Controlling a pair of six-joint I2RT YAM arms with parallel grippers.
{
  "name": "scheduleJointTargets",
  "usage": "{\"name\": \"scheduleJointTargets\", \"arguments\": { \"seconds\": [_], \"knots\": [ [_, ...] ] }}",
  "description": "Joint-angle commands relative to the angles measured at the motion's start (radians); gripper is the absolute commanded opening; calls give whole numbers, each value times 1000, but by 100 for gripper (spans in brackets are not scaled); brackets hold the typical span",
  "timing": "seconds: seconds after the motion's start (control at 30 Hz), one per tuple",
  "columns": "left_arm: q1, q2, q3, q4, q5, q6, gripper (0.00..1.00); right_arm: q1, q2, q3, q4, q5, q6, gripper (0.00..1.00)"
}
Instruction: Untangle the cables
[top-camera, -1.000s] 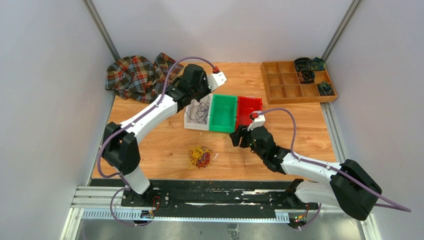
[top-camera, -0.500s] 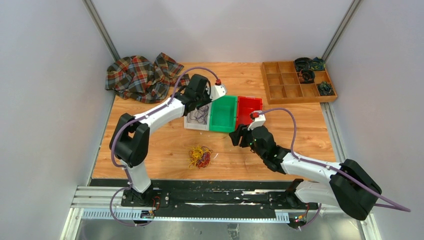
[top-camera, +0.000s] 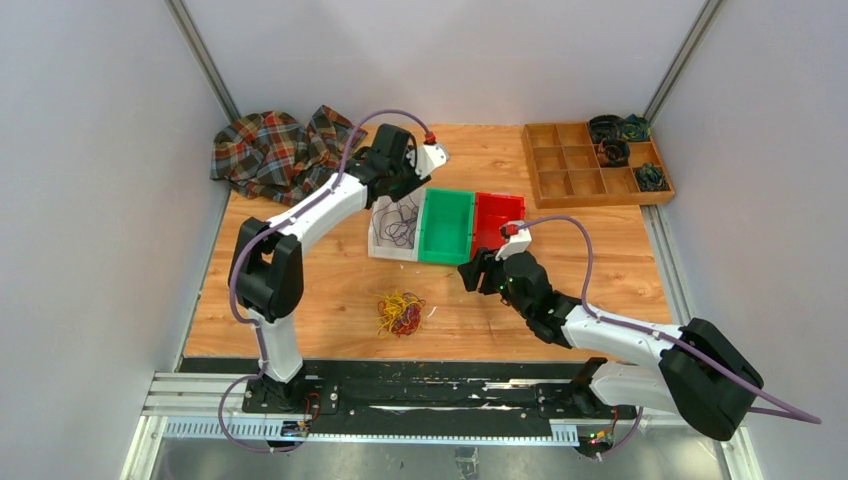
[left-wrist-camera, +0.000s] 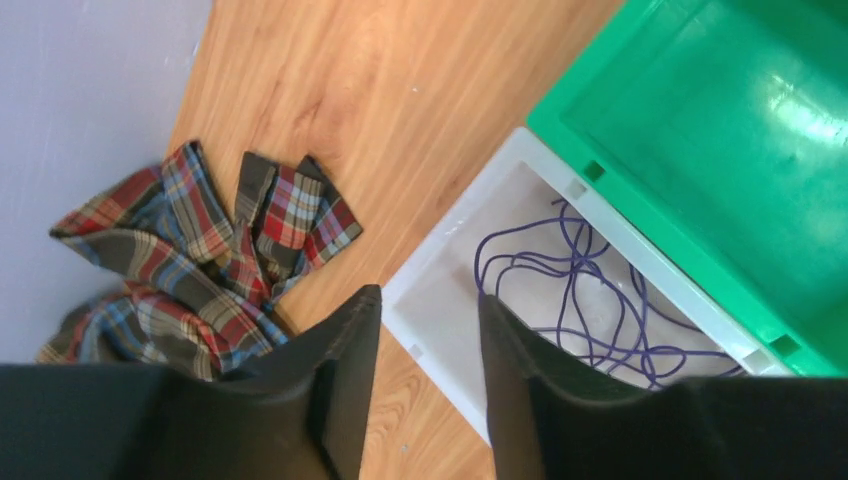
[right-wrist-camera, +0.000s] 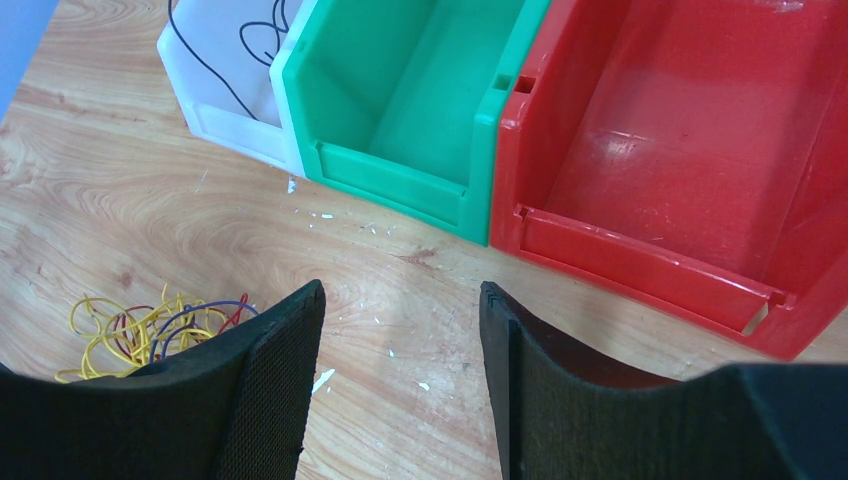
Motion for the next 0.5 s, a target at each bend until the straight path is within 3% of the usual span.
{"name": "scheduleJointTargets", "arguments": {
  "seconds": [0.0,0.13,0.27,0.47],
  "knots": [
    [18,11,106,-180,76,-7,52,-25,-6,-11,1,0,12,58],
    [22,-14,137,-302,145,15,71,-25,-9,-10,-3,1,14,58],
    [22,-60,145,-372,165,18,74,-25,-10,-10,-7,1,14,58],
    [22,-228,93,-548,355,39,82,-24,-5,4,-24,-7,12,58]
  ]
}}
